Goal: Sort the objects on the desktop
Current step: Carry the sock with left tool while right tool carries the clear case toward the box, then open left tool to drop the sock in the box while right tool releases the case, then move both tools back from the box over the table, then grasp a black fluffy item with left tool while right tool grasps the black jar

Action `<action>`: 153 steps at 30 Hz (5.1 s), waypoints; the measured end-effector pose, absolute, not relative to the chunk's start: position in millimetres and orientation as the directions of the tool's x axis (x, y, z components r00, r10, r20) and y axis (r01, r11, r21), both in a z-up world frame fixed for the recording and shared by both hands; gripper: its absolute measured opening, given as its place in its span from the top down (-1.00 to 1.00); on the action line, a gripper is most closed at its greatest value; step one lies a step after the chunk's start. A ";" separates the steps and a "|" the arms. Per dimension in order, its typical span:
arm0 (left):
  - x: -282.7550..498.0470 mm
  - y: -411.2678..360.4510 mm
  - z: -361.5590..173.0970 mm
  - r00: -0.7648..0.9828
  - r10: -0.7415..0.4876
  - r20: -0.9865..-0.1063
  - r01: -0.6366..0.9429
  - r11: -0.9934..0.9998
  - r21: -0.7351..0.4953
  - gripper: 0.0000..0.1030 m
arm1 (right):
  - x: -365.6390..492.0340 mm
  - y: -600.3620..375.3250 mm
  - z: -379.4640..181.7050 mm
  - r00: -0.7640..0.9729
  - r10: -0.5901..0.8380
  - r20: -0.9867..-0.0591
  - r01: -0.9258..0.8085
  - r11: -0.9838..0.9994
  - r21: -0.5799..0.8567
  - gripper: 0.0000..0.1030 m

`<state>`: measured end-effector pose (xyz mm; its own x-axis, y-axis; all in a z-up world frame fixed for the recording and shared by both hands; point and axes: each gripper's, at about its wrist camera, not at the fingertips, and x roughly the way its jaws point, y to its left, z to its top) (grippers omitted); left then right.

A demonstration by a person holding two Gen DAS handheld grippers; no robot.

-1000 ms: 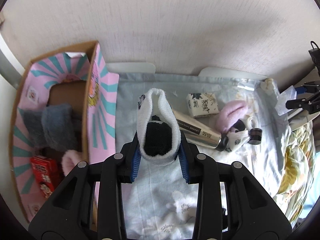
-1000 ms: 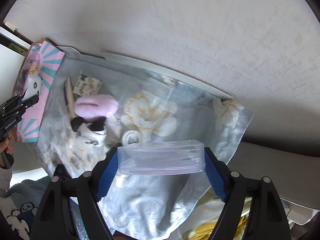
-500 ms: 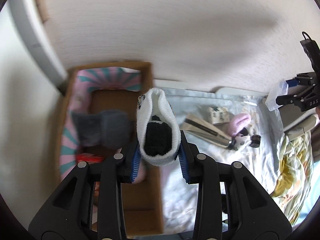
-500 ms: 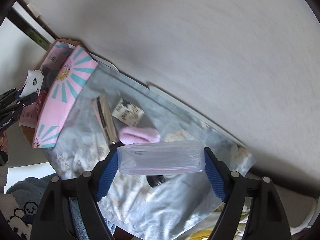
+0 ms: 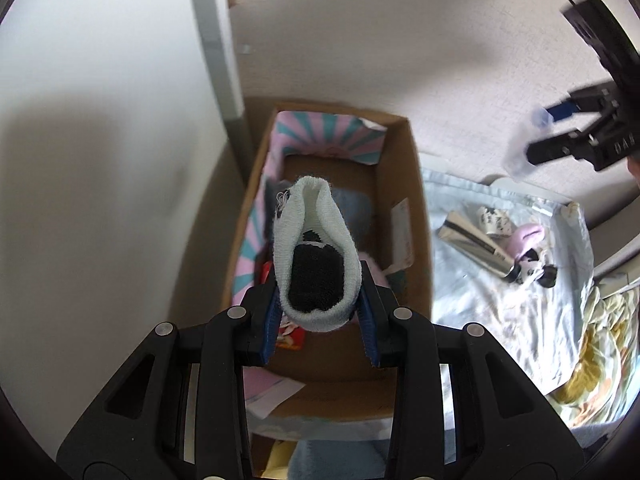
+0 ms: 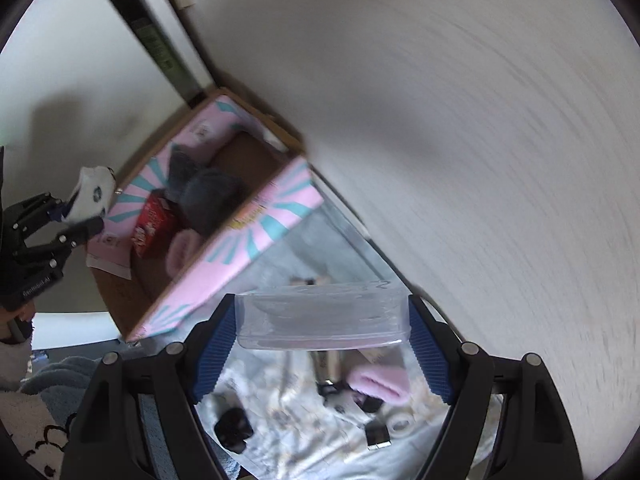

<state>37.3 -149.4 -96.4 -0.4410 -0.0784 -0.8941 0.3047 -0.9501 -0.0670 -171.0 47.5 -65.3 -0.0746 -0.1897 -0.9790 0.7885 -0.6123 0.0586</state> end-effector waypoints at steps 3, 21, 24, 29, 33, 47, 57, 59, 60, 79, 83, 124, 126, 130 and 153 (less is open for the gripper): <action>46.2 -152.8 -97.5 -0.428 -0.075 -0.901 0.312 -0.947 -0.070 0.41 | -164.6 12.5 -69.0 -0.044 -0.194 -0.980 0.827 -0.558 0.073 -0.51; 62.1 -155.8 -142.2 -0.350 -0.023 -0.936 0.392 -0.911 -0.124 0.41 | -132.2 -106.8 -145.2 0.120 -0.095 -0.988 0.927 -0.346 0.146 -0.51; 59.4 -155.9 -148.8 -0.335 -0.011 -0.942 0.396 -0.909 -0.130 0.41 | -131.4 -112.5 -153.2 0.137 -0.084 -0.987 0.929 -0.334 0.157 -0.51; 53.5 -155.9 -155.4 -0.317 0.051 -0.947 0.388 -0.904 -0.179 -0.09 | -135.3 -117.2 -161.8 0.194 -0.083 -0.977 0.917 -0.339 0.211 -0.53; 52.5 -146.5 -149.1 -0.335 -0.001 -0.942 0.356 -0.926 -0.125 -1.00 | -137.0 -118.4 -167.0 0.244 -0.054 -0.968 0.907 -0.340 0.248 -0.80; 48.2 -146.5 -134.4 -0.372 0.029 -0.928 0.315 -0.936 -0.155 -1.00 | -150.7 -85.9 -121.7 0.169 -0.207 -0.964 0.886 -0.396 0.240 -0.99; 21.4 -111.0 -117.1 -0.384 0.154 -0.910 0.140 -0.965 -0.223 -1.00 | -148.9 -11.8 -84.9 0.134 -0.228 -0.964 0.845 -0.482 0.231 -0.99; 13.8 -97.0 -112.3 -0.374 0.168 -0.912 0.088 -0.973 -0.215 -1.00 | -150.7 7.1 -70.0 0.099 -0.234 -0.967 0.838 -0.505 0.207 -0.99; 10.3 -89.4 -111.0 -0.361 0.175 -0.916 0.065 -0.975 -0.212 -1.00 | -151.3 18.9 -61.7 0.074 -0.236 -0.969 0.834 -0.519 0.190 -1.00; -46.7 42.8 -120.2 -0.280 0.198 -0.940 -0.272 -0.955 -0.120 -0.99 | -133.3 240.9 -60.6 -0.099 -0.117 -0.988 0.569 -0.821 0.040 -0.99; -50.9 59.2 -132.2 -0.240 0.212 -0.947 -0.297 -0.945 -0.136 -0.99 | -125.0 263.9 -68.8 -0.096 -0.132 -0.987 0.527 -0.848 0.062 -0.99; 68.7 145.4 -260.4 -0.336 0.253 -0.907 -0.353 -0.927 -0.128 -0.23 | -105.3 271.7 -224.8 -0.073 -0.163 -0.984 0.597 -0.797 0.088 -0.45; 70.3 145.5 -261.6 -0.334 0.259 -0.906 -0.357 -0.925 -0.133 -0.15 | -105.5 269.9 -227.5 -0.071 -0.153 -0.986 0.600 -0.796 0.080 -0.41; 70.4 142.8 -263.8 -0.325 0.266 -0.908 -0.338 -0.929 -0.151 0.06 | -103.6 266.6 -229.1 -0.076 -0.148 -0.986 0.613 -0.787 0.071 -0.27; 55.1 123.2 -245.7 -0.329 0.318 -0.889 -0.216 -0.942 -0.257 0.57 | -97.0 276.9 -219.8 -0.046 -0.172 -0.984 0.577 -0.809 0.115 0.43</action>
